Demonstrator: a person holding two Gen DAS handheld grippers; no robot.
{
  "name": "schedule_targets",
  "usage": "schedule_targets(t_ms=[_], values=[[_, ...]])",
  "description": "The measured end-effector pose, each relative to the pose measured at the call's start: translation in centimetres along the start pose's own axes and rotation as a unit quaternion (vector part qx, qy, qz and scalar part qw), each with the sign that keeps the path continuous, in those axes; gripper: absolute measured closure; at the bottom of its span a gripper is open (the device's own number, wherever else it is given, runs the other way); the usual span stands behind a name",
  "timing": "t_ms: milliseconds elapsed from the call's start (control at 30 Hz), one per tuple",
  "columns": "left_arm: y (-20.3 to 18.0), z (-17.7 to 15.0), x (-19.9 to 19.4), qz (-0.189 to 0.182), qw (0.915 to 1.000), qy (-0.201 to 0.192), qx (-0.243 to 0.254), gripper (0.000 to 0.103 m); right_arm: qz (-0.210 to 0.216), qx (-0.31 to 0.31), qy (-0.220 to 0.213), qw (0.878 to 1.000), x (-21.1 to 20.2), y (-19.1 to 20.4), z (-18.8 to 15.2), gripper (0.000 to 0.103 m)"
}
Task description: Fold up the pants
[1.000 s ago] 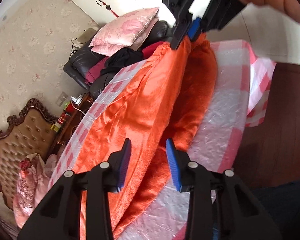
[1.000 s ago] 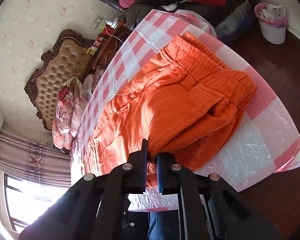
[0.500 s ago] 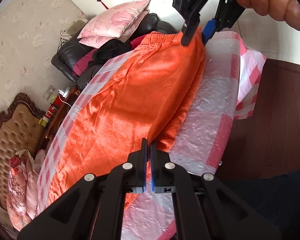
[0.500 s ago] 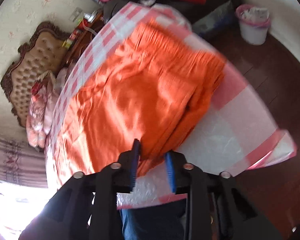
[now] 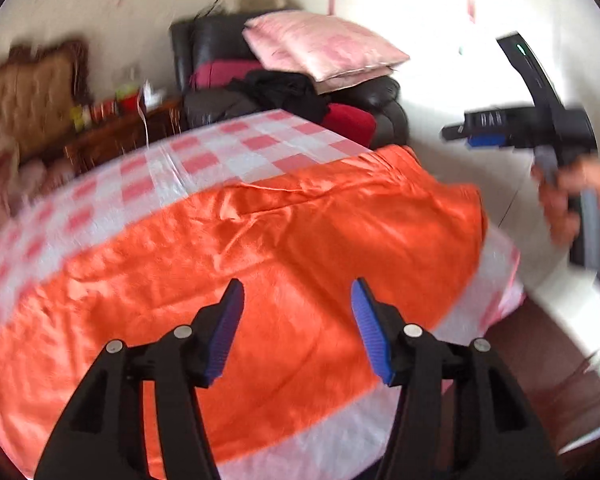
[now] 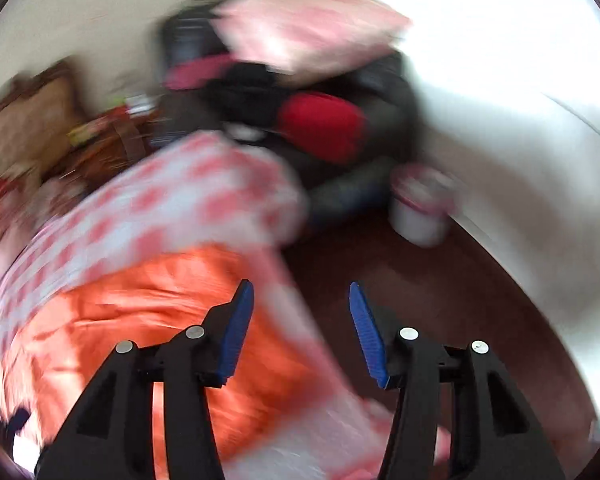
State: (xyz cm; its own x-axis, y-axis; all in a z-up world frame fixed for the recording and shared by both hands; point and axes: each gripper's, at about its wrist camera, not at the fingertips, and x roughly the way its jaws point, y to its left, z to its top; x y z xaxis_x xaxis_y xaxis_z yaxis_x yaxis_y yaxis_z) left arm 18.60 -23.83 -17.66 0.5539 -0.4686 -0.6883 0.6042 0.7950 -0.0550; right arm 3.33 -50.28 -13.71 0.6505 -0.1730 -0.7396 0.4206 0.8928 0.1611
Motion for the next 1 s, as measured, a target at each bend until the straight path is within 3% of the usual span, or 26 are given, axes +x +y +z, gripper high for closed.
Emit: schedule_targets(t_ms=[67, 100, 200, 267, 333, 367, 433, 600, 667, 833, 900, 1000], values=[[0.8, 2.0, 2.4, 0.012, 0.9997, 0.009, -0.020, 0.071, 0.040, -0.061, 0.018, 0.997, 2.4, 3.2, 0.5, 0.061], [1.2, 2.9, 3.9, 0.021, 0.9992, 0.024, -0.024, 0.075, 0.037, -0.090, 0.030, 0.995, 4.5, 4.6, 0.7, 0.062], [2.8, 4.8, 8.4, 0.022, 0.9961, 0.058, -0.064, 0.077, 0.001, -0.124, 0.065, 0.990, 9.5, 6.3, 0.8, 0.060], [4.1, 5.6, 11.4, 0.034, 0.9910, 0.094, -0.090, 0.077, -0.028, -0.157, 0.042, 0.986, 10.6, 7.0, 1.1, 0.060], [4.1, 6.3, 12.2, 0.051, 0.9916, 0.089, -0.079, 0.077, -0.037, -0.161, 0.040, 0.985, 11.5, 7.0, 1.4, 0.054], [3.8, 6.5, 12.3, 0.056, 0.9916, 0.092, -0.071, 0.075, -0.045, -0.160, 0.041, 0.985, 11.9, 7.0, 1.3, 0.041], [3.4, 6.3, 12.5, 0.050, 0.9923, 0.096, -0.060, 0.063, -0.078, -0.159, 0.023, 0.984, 12.0, 7.5, 0.8, 0.032], [2.0, 6.0, 10.7, 0.074, 0.9922, 0.091, -0.044, 0.034, -0.094, -0.153, 0.019, 0.984, 12.2, 7.6, 0.9, 0.024], [2.1, 5.4, 9.0, 0.093, 0.9914, 0.082, -0.041, 0.013, -0.097, -0.148, 0.024, 0.984, 12.3, 7.5, 1.0, 0.019], [6.4, 2.1, 4.2, 0.113, 0.9883, 0.055, -0.086, 0.005, -0.099, -0.135, 0.031, 0.985, 12.7, 7.3, 1.3, 0.017], [9.9, -0.1, 2.4, 0.093, 0.9879, 0.047, -0.115, 0.005, -0.105, -0.139, 0.035, 0.984, 12.5, 7.5, 1.4, 0.017], [15.5, -3.1, 0.3, 0.097, 0.9763, 0.073, -0.179, 0.005, -0.134, -0.145, 0.025, 0.980, 10.9, 8.5, 1.6, 0.017]])
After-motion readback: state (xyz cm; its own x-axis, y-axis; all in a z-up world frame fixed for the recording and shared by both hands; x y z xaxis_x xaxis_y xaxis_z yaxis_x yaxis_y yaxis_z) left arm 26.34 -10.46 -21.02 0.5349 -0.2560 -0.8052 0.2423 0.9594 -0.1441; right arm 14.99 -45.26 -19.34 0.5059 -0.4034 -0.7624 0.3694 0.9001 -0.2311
